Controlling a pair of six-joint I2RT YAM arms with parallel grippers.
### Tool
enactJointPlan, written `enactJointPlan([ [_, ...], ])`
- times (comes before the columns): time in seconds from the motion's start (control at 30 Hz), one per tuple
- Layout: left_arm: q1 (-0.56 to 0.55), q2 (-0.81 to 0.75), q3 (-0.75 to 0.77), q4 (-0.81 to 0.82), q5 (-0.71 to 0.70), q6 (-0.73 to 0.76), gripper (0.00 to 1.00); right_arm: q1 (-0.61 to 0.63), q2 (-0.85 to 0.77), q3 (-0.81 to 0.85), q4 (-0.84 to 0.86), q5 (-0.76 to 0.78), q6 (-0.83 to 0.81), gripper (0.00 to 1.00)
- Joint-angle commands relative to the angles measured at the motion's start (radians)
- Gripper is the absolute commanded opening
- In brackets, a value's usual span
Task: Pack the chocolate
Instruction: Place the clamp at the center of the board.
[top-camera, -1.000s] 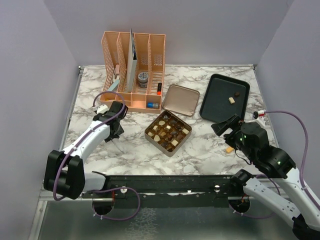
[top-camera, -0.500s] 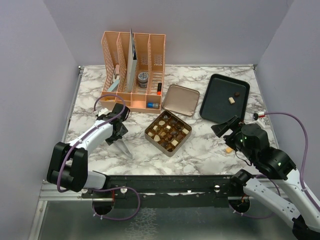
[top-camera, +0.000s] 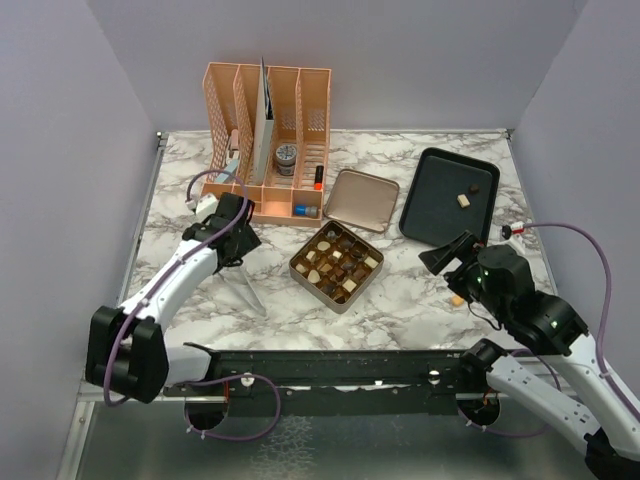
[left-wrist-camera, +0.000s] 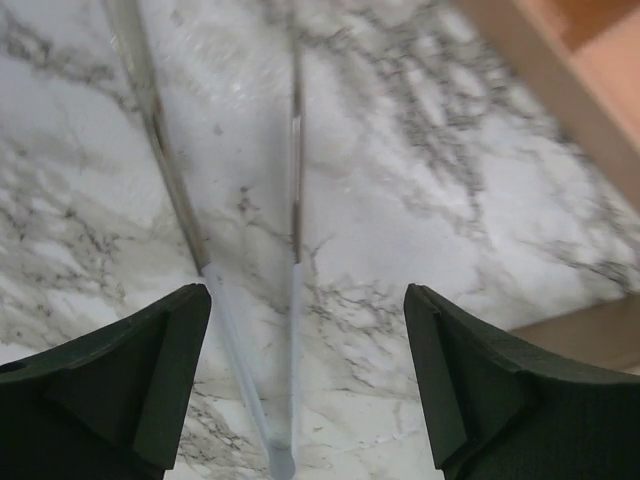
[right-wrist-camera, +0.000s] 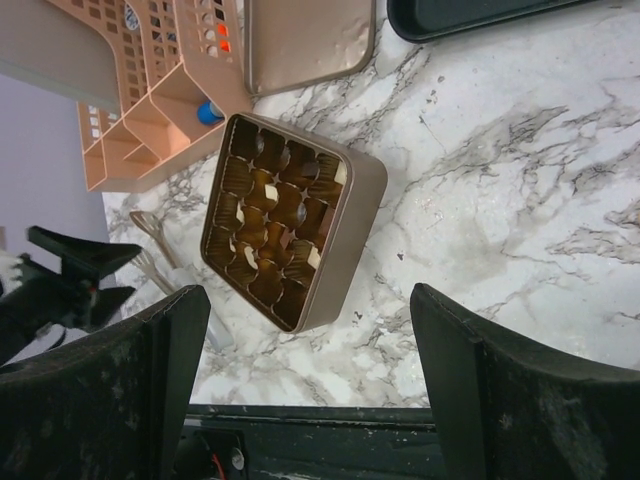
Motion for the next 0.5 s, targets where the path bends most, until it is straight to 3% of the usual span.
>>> enactJointPlan([
  [0.0,0.005,-0.137,0.08,0.154,0.128,0.305,0.88,-0.003,0.073,-0.027,0.097,0.016,-0.02,0.87],
  [0.13,0.005,-0.263,0.031,0.295,0.251,0.419,0.9,-0.003,0.204,-0.031,0.217,0.017,-0.06,0.86],
  [0.27,0.003,-0.343,-0.068,0.437,0.53,0.522,0.9,-0.003,0.392,-0.002,0.332,0.005,-0.117,0.84],
  [0.37,-0.013,-0.335,-0.1,0.469,0.643,0.559,0.99,-0.003,0.539,0.058,0.371,-0.003,-0.153,0.78],
  [0.47,-0.014,-0.315,-0.075,0.442,0.671,0.586,0.99,-0.003,0.659,0.101,0.422,0.035,-0.199,0.67],
])
